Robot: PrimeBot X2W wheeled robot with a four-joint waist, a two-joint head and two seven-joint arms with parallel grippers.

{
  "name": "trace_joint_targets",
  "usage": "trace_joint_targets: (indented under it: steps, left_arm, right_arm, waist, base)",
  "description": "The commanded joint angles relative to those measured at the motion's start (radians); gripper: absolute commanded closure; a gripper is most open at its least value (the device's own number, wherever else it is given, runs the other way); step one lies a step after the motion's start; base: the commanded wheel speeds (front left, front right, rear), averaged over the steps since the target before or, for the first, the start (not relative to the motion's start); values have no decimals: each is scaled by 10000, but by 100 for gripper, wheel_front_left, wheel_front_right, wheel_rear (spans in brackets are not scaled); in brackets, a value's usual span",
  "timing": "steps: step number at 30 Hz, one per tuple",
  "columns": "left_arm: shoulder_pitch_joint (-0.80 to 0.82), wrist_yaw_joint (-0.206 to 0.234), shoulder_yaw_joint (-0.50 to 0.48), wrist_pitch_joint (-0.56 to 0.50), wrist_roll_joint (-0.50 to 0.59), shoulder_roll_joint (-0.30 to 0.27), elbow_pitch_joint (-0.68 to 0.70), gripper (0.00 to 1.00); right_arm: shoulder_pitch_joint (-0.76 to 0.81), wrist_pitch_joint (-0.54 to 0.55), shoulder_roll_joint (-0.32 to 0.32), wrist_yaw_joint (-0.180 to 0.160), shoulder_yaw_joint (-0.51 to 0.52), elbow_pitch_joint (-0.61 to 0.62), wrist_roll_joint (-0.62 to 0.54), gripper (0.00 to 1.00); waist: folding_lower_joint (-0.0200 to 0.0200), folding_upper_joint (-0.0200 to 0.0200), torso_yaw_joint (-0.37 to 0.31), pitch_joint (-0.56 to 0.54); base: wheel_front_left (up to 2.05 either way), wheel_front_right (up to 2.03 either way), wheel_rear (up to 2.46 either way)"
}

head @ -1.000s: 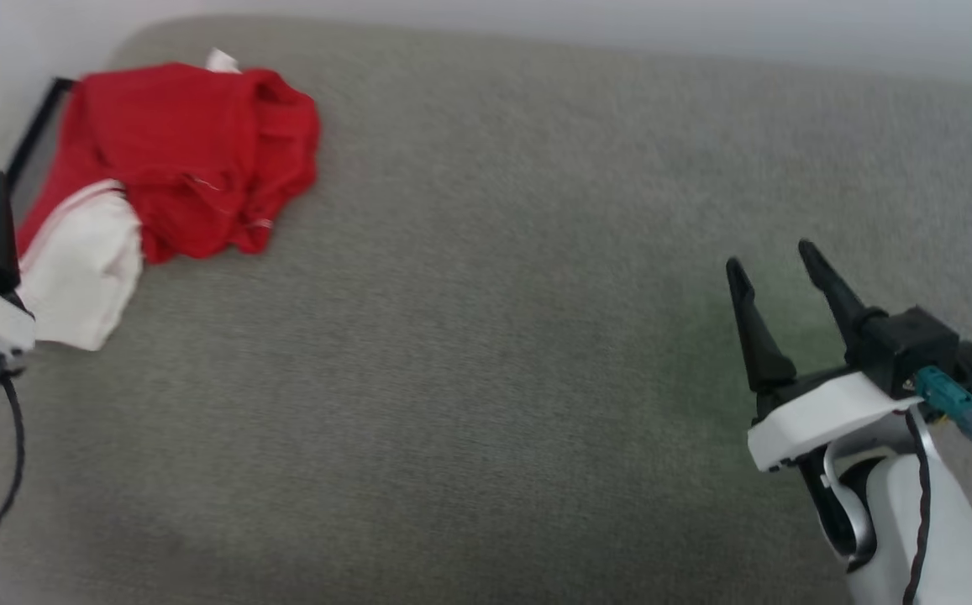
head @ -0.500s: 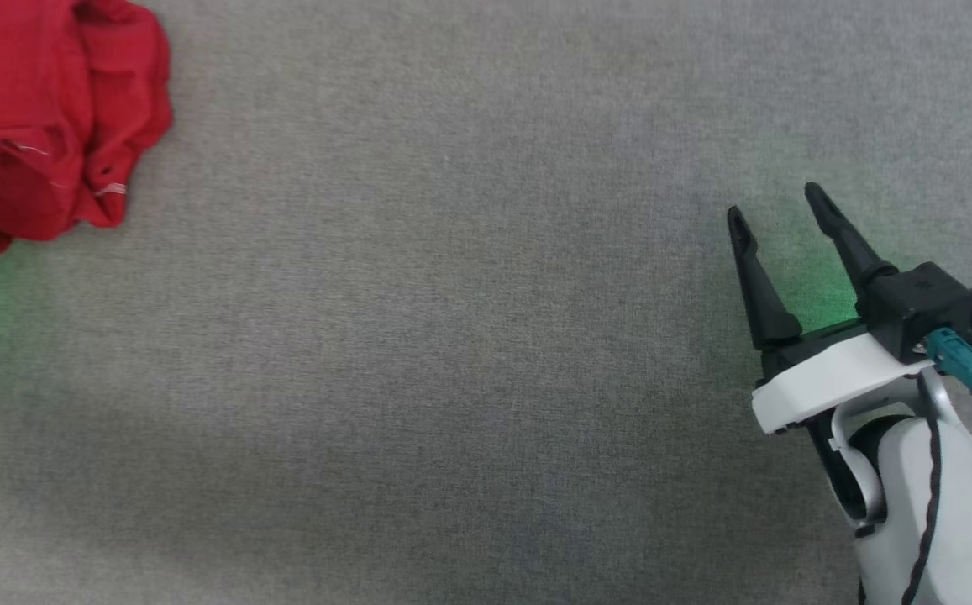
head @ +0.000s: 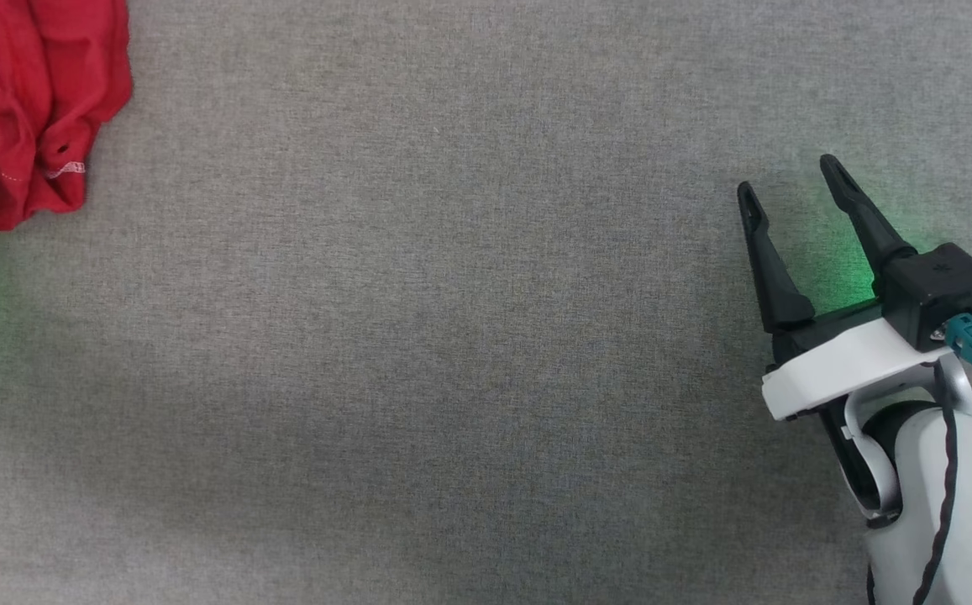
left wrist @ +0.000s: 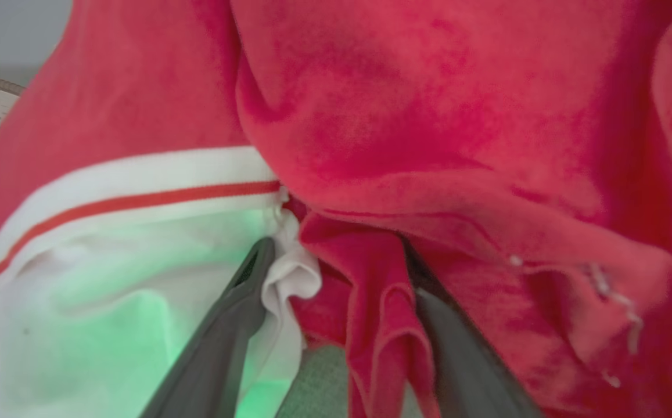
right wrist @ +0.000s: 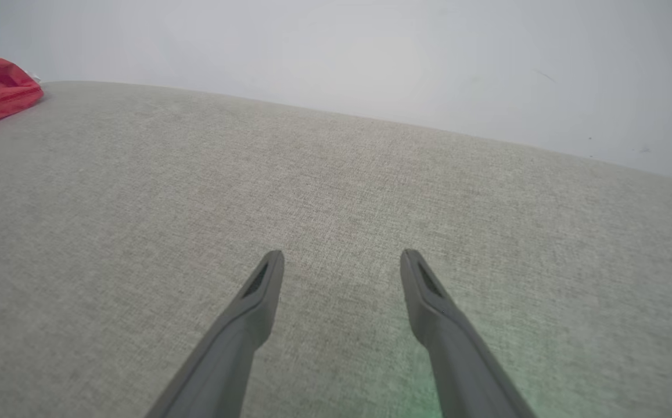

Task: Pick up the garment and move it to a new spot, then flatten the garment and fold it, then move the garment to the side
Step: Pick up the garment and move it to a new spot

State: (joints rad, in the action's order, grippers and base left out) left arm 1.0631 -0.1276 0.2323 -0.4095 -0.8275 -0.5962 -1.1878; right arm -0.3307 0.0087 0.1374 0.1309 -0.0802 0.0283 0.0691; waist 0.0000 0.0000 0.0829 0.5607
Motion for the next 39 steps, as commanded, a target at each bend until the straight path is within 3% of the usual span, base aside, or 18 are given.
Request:
trace_joint_targets:
  steps: [1,8,9,10,11,25,39]
  left_arm:
    - [-483,-23,361,-521,84,665,-401,0]
    - [-610,-24,600,-808,-119,977,-633,0]
    - [-607,-24,593,-748,-180,961,-635,11]
    - [-539,-25,577,-554,-199,894,-585,73]
    - [-481,-25,613,-478,-190,821,-500,100]
    - [490,-25,1483,861,79,-442,865,100]
    - [1378,-26,2945,1164,562,-1291,2942,100]
  right_arm:
    - [-80,60,20,-3,-19,126,-58,0]
    - [-131,171,12,-3,23,303,-96,0]
    - [-131,177,1,-3,34,302,-104,0]
    - [-131,170,-6,-3,46,280,-99,0]
    - [-128,154,-13,-3,48,250,-99,0]
    - [163,-478,-283,-3,155,-603,297,0]
    - [764,-1086,-528,-3,411,-1312,692,0]
  waist:
    - [0,0,-13,74]
    - [0,0,-1,177]
    - [0,0,8,151]
    - [0,0,20,112]
    - [0,0,30,59]
    - [0,0,424,-1629]
    - [0,0,884,-3475]
  base:
    - [0,0,0]
    - [0,0,0]
    - [0,0,0]
    - [0,0,0]
    - [0,0,0]
    - [0,0,0]
    - [0,0,0]
